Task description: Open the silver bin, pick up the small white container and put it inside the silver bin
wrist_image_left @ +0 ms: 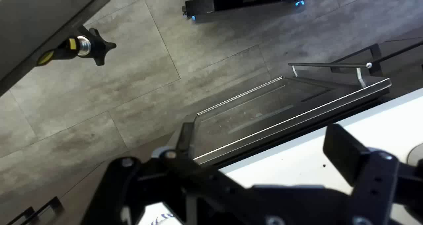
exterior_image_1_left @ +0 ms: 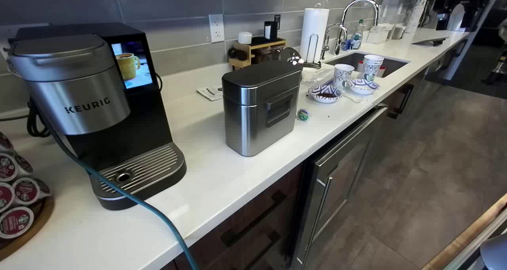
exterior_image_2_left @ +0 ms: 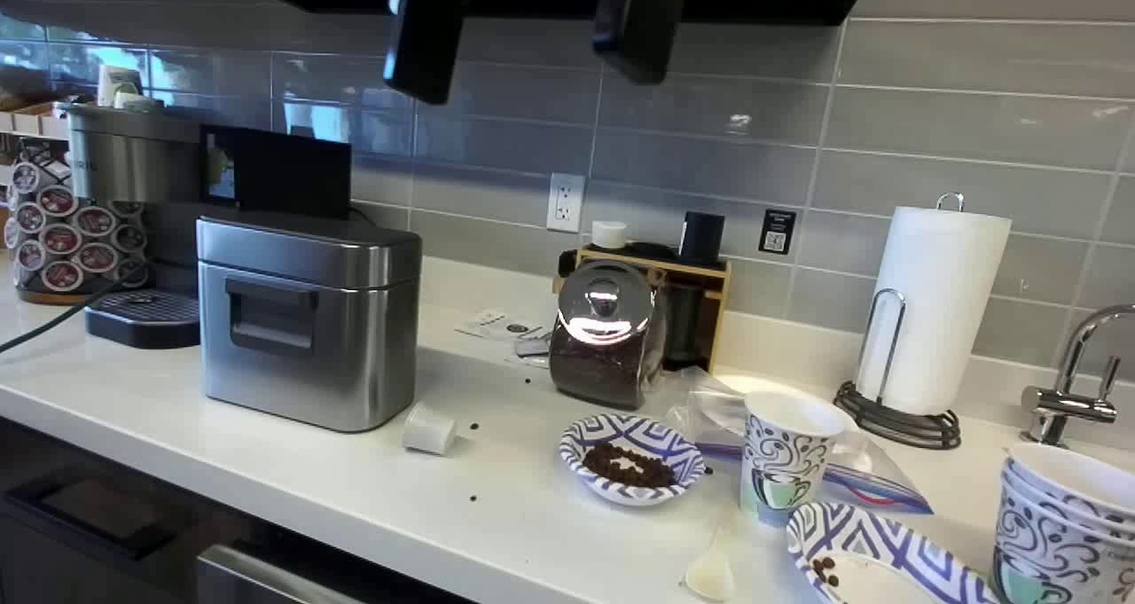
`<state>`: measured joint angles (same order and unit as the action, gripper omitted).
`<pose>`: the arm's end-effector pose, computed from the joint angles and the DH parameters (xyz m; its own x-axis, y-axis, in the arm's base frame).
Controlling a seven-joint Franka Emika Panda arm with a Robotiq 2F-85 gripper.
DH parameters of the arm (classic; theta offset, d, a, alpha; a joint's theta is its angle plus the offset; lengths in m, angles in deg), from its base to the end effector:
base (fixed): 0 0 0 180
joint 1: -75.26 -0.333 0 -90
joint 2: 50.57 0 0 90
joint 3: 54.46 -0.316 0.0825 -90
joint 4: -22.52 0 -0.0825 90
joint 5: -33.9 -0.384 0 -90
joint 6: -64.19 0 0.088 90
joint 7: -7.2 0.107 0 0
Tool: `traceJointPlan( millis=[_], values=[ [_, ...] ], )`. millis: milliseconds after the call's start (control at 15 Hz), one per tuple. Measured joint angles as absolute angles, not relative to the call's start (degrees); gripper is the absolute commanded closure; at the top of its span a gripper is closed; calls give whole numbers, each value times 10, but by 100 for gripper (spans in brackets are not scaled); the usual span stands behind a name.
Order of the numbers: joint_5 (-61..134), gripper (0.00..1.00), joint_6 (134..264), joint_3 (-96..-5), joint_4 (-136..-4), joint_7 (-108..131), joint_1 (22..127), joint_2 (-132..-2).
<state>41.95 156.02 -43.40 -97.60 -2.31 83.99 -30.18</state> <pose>0.4001 -0.1697 0.5532 0.9769 -0.1495 -0.1530 -0.1439 -0.9885 0.0468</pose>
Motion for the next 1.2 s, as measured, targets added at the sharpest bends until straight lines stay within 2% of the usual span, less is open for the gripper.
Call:
traceJointPlan(
  millis=[733, 1200],
  values=[
    [416, 0, 1565, -434, -976, -23, 839, -305],
    [284, 0, 1710, -436, -966, -75, 804, -362]
  ],
)
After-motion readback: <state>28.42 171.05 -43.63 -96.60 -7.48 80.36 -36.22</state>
